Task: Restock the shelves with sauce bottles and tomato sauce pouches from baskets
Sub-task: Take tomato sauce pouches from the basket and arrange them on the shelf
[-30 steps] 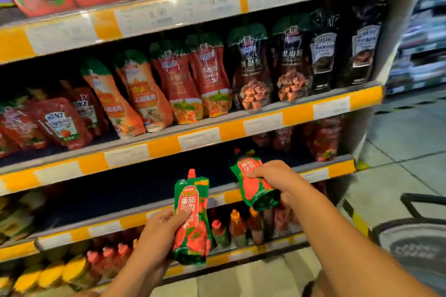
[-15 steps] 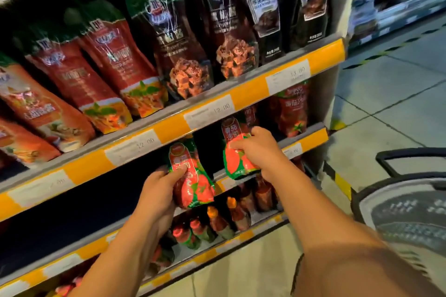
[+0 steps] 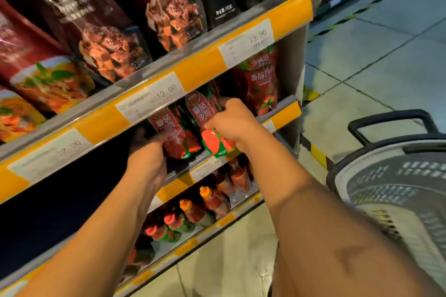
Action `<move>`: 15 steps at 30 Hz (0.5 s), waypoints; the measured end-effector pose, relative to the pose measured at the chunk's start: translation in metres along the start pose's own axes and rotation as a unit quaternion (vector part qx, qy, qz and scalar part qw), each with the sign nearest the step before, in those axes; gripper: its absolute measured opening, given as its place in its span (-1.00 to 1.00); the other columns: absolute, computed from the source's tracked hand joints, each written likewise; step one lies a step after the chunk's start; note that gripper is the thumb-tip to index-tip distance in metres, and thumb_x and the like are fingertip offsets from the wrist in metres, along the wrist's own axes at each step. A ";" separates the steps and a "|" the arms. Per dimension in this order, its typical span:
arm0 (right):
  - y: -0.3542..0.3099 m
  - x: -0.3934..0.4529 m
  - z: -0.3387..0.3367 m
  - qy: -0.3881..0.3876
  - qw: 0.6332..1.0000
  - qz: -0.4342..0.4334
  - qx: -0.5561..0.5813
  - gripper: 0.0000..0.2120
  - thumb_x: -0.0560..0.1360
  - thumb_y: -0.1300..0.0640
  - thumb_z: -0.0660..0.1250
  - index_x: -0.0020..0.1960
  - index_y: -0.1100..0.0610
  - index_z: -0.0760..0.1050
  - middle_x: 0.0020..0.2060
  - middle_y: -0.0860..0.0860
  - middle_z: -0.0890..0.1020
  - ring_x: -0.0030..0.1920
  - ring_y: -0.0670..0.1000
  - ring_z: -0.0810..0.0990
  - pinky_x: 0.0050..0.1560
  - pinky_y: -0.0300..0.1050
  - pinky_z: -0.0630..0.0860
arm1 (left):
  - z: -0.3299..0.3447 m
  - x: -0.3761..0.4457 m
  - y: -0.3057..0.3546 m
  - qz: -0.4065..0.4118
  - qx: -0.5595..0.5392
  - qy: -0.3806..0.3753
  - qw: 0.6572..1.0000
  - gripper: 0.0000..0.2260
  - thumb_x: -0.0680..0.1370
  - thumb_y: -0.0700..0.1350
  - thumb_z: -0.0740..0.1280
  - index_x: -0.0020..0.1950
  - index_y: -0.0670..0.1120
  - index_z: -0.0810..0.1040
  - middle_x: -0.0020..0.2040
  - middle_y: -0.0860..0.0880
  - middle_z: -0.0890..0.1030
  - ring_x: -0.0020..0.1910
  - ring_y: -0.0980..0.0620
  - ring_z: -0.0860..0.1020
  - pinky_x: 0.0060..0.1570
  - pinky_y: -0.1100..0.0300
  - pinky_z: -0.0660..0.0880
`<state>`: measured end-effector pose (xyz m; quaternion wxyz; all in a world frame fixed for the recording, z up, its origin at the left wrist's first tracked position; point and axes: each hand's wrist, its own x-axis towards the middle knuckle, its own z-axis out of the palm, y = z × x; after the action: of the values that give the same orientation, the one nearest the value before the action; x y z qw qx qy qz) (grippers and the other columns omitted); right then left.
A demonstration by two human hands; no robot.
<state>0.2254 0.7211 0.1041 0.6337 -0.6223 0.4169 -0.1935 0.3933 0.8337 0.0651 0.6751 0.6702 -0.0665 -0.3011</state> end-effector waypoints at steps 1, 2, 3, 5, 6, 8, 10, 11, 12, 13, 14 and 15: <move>0.000 0.001 -0.002 0.000 1.000 0.001 0.006 -0.31 0.56 0.24 0.44 0.59 0.25 0.20 0.14 0.15 0.56 -0.11 0.03 0.57 -0.08 0.01 0.53 | 0.004 0.002 -0.002 0.007 -0.003 0.005 1.000 -0.16 0.35 -0.07 0.67 0.55 0.06 0.35 0.33 -0.06 0.63 0.23 -0.14 0.65 0.17 -0.29 0.59; 0.000 0.003 -0.004 0.004 1.000 0.001 0.013 -0.33 0.55 0.26 0.44 0.57 0.25 0.23 0.02 0.13 0.57 -0.17 0.02 0.55 -0.17 -0.05 0.51 | 0.007 0.004 -0.004 0.015 -0.005 0.011 1.000 -0.20 0.40 -0.08 0.64 0.56 0.10 0.34 0.34 -0.04 0.62 0.24 -0.14 0.65 0.22 -0.29 0.55; 0.000 0.004 -0.006 0.008 1.000 0.000 0.018 -0.36 0.54 0.28 0.43 0.55 0.24 0.27 -0.10 0.10 0.56 -0.23 0.01 0.52 -0.28 -0.12 0.48 | 0.010 0.006 -0.005 0.027 -0.006 0.015 1.000 -0.27 0.47 -0.11 0.60 0.55 0.10 0.34 0.35 -0.03 0.61 0.24 -0.13 0.64 0.24 -0.25 0.54; 0.002 0.008 -0.009 0.019 1.000 -0.001 0.020 -0.38 0.53 0.32 0.41 0.54 0.20 0.30 -0.25 0.00 0.48 -0.34 -0.04 0.44 -0.44 -0.21 0.36 | 0.015 0.005 -0.008 0.059 0.013 0.016 0.998 -0.44 0.54 -0.14 0.53 0.47 0.08 0.42 0.37 -0.02 0.61 0.25 -0.02 0.63 0.29 -0.14 0.53; 0.003 0.010 -0.009 0.026 0.999 -0.004 0.019 -0.39 0.53 0.34 0.40 0.53 0.20 0.31 -0.27 -0.02 0.46 -0.36 -0.06 0.42 -0.47 -0.22 0.33 | 0.017 0.002 -0.011 0.071 0.031 0.011 0.997 -0.47 0.56 -0.13 0.51 0.47 0.07 0.43 0.38 0.00 0.60 0.26 0.03 0.61 0.32 -0.09 0.50; 0.005 0.013 -0.008 0.035 0.999 -0.010 0.014 -0.41 0.53 0.36 0.40 0.51 0.21 0.33 -0.22 -0.01 0.48 -0.35 -0.08 0.40 -0.53 -0.28 0.32 | 0.014 0.000 -0.019 0.105 0.091 -0.009 0.990 -0.62 0.59 -0.16 0.47 0.36 0.09 0.50 0.35 -0.01 0.62 0.25 0.06 0.61 0.30 -0.02 0.52; 0.006 0.015 -0.004 0.039 0.999 -0.015 0.012 -0.40 0.53 0.38 0.39 0.52 0.21 0.33 -0.16 0.01 0.50 -0.32 -0.09 0.38 -0.59 -0.40 0.29 | 0.008 -0.001 -0.029 0.133 0.144 -0.024 0.980 -0.70 0.59 -0.17 0.47 0.25 0.11 0.55 0.24 0.03 0.68 0.21 0.05 0.65 0.29 -0.04 0.55; 0.007 0.016 -0.002 0.036 0.999 -0.016 0.019 -0.41 0.53 0.39 0.39 0.52 0.20 0.34 -0.11 0.02 0.54 -0.29 -0.07 0.41 -0.57 -0.42 0.31 | 0.005 -0.001 -0.031 0.143 0.169 -0.026 0.975 -0.71 0.58 -0.14 0.49 0.24 0.12 0.55 0.21 0.06 0.69 0.20 0.05 0.65 0.28 -0.05 0.56; 0.008 0.017 0.000 0.038 0.999 -0.015 0.029 -0.43 0.53 0.40 0.40 0.50 0.18 0.37 -0.04 0.04 0.58 -0.22 -0.05 0.46 -0.51 -0.41 0.35 | 0.003 0.000 -0.032 0.153 0.193 -0.025 0.969 -0.71 0.58 -0.11 0.49 0.23 0.15 0.56 0.18 0.09 0.69 0.18 0.07 0.66 0.27 -0.05 0.57; 0.008 0.018 0.002 0.040 0.998 -0.014 0.037 -0.44 0.53 0.40 0.40 0.49 0.17 0.39 0.03 0.04 0.60 -0.13 -0.03 0.50 -0.45 -0.38 0.38 | 0.003 0.001 -0.032 0.160 0.210 -0.025 0.964 -0.73 0.58 -0.10 0.50 0.20 0.18 0.56 0.16 0.12 0.69 0.15 0.10 0.66 0.26 -0.04 0.57; 0.008 0.017 0.003 0.041 0.998 -0.012 0.049 -0.47 0.54 0.40 0.40 0.46 0.14 0.41 0.07 0.03 0.61 -0.09 -0.02 0.51 -0.41 -0.37 0.39 | 0.003 0.001 -0.031 0.167 0.221 -0.028 0.960 -0.73 0.58 -0.09 0.50 0.17 0.20 0.55 0.14 0.16 0.68 0.13 0.14 0.65 0.25 0.00 0.57; 0.009 0.018 0.003 0.042 0.998 -0.011 0.056 -0.47 0.54 0.41 0.38 0.47 0.15 0.41 0.10 0.04 0.62 -0.11 -0.04 0.51 -0.43 -0.37 0.38 | 0.003 0.002 -0.031 0.171 0.229 -0.036 0.958 -0.73 0.58 -0.10 0.50 0.18 0.19 0.55 0.13 0.18 0.67 0.11 0.19 0.65 0.24 0.04 0.56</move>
<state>0.2362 0.7107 0.0903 0.6471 -0.5818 0.4250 -0.2493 0.3836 0.8330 0.0350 0.5417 0.7744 -0.2717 -0.1818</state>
